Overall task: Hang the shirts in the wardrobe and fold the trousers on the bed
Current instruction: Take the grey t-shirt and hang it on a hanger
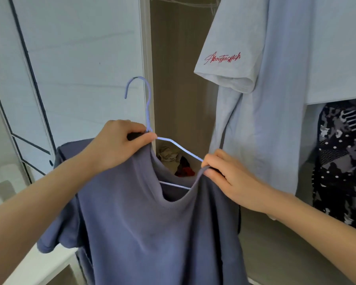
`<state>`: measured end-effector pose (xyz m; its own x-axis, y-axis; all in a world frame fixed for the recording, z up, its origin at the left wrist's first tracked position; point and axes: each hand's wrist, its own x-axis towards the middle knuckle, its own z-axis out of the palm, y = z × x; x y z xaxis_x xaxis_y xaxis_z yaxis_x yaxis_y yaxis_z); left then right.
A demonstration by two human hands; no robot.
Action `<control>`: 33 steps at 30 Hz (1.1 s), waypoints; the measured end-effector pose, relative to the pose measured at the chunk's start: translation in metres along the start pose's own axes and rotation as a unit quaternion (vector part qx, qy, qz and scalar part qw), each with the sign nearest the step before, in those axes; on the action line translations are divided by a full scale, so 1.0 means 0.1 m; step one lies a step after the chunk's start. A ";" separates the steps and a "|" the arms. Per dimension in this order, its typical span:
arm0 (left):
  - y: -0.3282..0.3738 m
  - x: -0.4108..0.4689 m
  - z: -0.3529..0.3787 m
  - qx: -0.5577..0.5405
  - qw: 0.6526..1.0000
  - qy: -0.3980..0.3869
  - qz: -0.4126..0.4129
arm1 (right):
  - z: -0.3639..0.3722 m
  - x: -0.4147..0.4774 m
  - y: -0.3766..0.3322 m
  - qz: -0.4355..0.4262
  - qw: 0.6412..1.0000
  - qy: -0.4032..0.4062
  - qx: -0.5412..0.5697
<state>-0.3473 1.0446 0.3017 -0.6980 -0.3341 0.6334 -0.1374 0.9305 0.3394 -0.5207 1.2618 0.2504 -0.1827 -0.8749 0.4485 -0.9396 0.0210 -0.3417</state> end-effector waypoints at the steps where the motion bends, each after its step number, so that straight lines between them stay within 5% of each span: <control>1: 0.02 0.02 0.04 -0.005 1.000 -0.007 0.009 | -0.01 0.04 -0.06 -0.005 1.000 0.008 0.008; 10: 0.14 0.15 0.07 -0.053 0.996 -0.005 0.076 | -0.38 0.26 -0.15 0.017 0.958 0.164 0.237; 25: -0.27 0.34 -0.25 0.060 0.990 0.124 -0.007 | -1.04 0.13 0.07 0.056 0.947 0.245 0.199; 33: -0.25 0.36 -0.29 0.092 0.981 0.167 -0.044 | -1.21 0.06 0.05 0.123 0.976 0.172 0.045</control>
<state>-0.3485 1.0048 0.3363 -0.4136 -0.4157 0.8100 -0.3324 0.8972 0.2907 -0.5610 1.3151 0.3511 -0.4999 -0.6343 0.5897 -0.8291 0.1536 -0.5376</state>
